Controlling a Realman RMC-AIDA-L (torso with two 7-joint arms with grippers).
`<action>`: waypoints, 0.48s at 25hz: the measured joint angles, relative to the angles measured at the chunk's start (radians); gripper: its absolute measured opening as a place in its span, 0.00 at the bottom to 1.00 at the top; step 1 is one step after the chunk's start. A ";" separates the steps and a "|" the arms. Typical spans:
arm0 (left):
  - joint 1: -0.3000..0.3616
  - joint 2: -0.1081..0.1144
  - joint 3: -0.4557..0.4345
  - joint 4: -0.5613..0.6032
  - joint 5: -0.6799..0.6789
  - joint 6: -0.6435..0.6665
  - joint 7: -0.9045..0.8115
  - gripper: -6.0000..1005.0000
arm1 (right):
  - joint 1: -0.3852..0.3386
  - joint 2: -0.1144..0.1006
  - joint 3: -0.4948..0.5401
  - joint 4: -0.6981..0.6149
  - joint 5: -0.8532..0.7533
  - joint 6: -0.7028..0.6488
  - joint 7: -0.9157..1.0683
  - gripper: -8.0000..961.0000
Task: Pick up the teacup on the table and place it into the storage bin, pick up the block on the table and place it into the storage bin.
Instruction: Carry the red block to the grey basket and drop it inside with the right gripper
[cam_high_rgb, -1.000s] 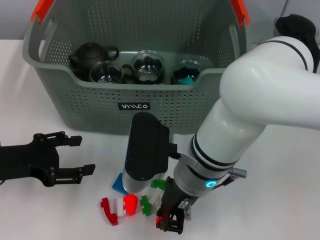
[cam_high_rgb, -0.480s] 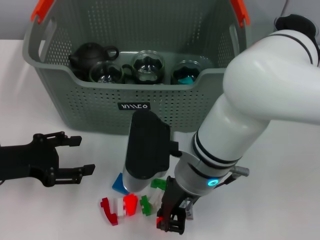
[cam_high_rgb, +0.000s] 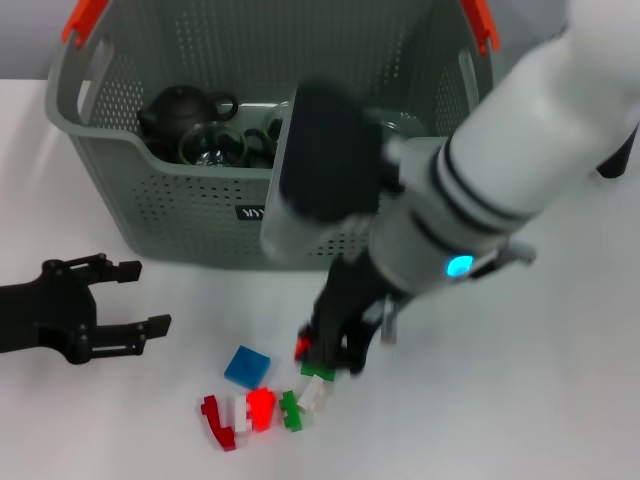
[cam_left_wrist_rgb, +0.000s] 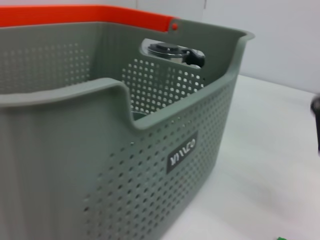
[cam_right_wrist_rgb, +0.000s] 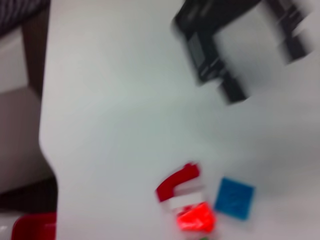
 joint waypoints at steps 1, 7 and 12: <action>0.001 0.001 -0.008 0.000 0.000 0.000 0.000 0.82 | -0.001 0.000 0.038 -0.027 -0.008 -0.018 0.000 0.19; 0.003 0.004 -0.033 0.001 0.000 0.001 0.000 0.82 | 0.030 0.000 0.235 -0.186 -0.075 -0.080 -0.002 0.19; 0.000 0.005 -0.033 0.001 0.000 0.003 0.001 0.82 | 0.093 0.001 0.376 -0.220 -0.164 -0.048 0.006 0.19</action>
